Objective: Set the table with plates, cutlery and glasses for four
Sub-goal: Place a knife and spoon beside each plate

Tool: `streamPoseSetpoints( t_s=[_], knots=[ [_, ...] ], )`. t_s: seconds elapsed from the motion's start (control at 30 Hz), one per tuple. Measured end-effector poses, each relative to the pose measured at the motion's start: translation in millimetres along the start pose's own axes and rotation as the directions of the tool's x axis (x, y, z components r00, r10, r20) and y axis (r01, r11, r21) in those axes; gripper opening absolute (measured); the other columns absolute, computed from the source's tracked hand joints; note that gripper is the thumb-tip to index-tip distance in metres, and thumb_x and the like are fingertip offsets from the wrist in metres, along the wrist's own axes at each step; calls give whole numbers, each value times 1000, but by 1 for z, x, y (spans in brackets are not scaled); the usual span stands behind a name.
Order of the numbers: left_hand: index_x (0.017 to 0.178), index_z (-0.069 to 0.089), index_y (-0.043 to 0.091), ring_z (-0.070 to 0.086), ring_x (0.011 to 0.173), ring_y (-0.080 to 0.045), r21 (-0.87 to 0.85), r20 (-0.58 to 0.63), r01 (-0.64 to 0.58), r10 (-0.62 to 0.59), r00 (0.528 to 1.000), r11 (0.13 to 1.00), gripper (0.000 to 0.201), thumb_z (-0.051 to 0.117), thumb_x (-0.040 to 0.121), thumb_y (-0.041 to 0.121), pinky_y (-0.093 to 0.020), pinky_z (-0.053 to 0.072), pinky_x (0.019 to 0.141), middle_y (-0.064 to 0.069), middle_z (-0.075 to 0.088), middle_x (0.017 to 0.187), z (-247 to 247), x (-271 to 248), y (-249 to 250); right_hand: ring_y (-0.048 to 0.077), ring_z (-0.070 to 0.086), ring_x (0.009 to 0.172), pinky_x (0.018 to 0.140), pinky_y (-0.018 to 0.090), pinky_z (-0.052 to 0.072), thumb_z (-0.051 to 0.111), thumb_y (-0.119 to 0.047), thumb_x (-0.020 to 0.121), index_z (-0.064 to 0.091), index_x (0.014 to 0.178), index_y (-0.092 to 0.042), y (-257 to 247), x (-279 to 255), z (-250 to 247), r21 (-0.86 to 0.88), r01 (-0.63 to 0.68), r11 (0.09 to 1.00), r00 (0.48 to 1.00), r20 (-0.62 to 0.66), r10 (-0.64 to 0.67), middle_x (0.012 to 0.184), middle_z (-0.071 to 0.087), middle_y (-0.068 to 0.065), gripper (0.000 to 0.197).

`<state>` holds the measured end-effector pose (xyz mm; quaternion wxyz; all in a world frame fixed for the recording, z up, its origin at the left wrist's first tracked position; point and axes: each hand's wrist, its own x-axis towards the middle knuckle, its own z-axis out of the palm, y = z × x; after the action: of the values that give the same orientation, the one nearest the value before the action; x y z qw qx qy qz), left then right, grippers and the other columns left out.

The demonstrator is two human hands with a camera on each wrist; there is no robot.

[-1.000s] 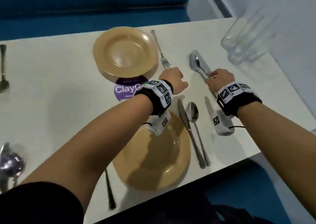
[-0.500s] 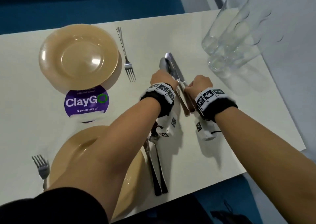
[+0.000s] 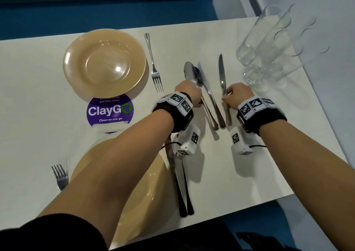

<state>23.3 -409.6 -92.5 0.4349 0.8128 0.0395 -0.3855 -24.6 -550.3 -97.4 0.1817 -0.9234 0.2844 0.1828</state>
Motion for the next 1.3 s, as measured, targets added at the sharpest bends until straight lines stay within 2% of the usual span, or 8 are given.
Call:
streamPoseSetpoints(
  t_s=[0.1, 0.2, 0.33, 0.43, 0.63, 0.93, 1.2, 1.3],
  knots=[
    [109, 59, -7, 60, 82, -22, -142, -2, -36, 36, 999, 989, 28, 38, 99, 7, -34, 56, 82, -14, 61, 98, -12, -11, -8, 28, 67, 95, 90, 31, 51, 67, -15, 84, 69, 103, -5, -11, -8, -11, 293, -27, 956, 989, -134, 69, 100, 70, 13, 22],
    [106, 56, -9, 60, 81, -26, -279, -44, -60, 50, 998, 958, 28, 34, 99, 6, -45, 54, 86, -24, 65, 105, -26, -28, -12, 26, 68, 74, 72, 31, 59, 68, -6, 83, 65, 82, -5, -50, -24, -16, 716, 32, 697, 989, -122, 80, 77, 66, 10, 3],
    [109, 53, -7, 54, 52, -22, -241, -156, -177, 142, 978, 954, 30, 29, 101, 9, -38, 51, 59, -17, 66, 78, -72, -56, -26, 10, 65, 52, 57, 18, 56, 63, -3, 87, 61, 72, -7, -123, -55, 1, 915, 36, 401, 999, -20, -44, 60, 66, 5, 15],
    [111, 59, -5, 63, 87, -32, -28, -271, -222, 206, 940, 975, 36, 33, 101, 17, -38, 48, 72, -21, 66, 108, -126, -66, -56, 11, 65, 47, 53, 19, 56, 65, -3, 86, 62, 71, 0, -174, -81, 25, 957, -39, 289, 996, 61, -66, 50, 66, 5, 15],
    [111, 58, 4, 56, 104, -36, 427, -308, -175, 325, 894, 887, 35, 30, 101, 23, -33, 35, 74, -18, 63, 113, -247, -98, -138, 14, 62, 70, 73, 22, 49, 75, -27, 77, 73, 82, -11, -282, -136, 60, 378, 421, 825, 898, -303, -320, 74, 67, 0, 17],
    [109, 58, 11, 61, 98, -31, 466, -283, -123, 279, 918, 876, 28, 33, 100, 20, -36, 44, 79, -10, 69, 102, -367, -123, -222, 18, 52, 89, 78, 28, 40, 58, -21, 91, 69, 112, -16, -405, -168, 103, -244, 688, 684, 726, 244, -643, 104, 69, 8, 24],
    [102, 47, 9, 63, 54, -20, -175, -476, -129, 31, 879, 976, 17, 30, 99, 9, -22, 48, 40, -9, 63, 102, -415, -114, -243, 25, 62, 101, 72, 24, 42, 61, -21, 90, 70, 108, -10, -445, -121, 127, -122, 410, 904, 912, 35, -409, 106, 69, 10, 22],
    [104, 50, 11, 62, 66, -20, -122, -459, -110, 42, 888, 986, 22, 30, 99, 15, -25, 43, 53, -6, 69, 100, -421, -101, -252, 26, 66, 93, 74, 26, 49, 62, -15, 88, 71, 103, -10, -466, -103, 138, 65, 306, 950, 952, 7, -307, 100, 71, 11, 18]
  ],
)
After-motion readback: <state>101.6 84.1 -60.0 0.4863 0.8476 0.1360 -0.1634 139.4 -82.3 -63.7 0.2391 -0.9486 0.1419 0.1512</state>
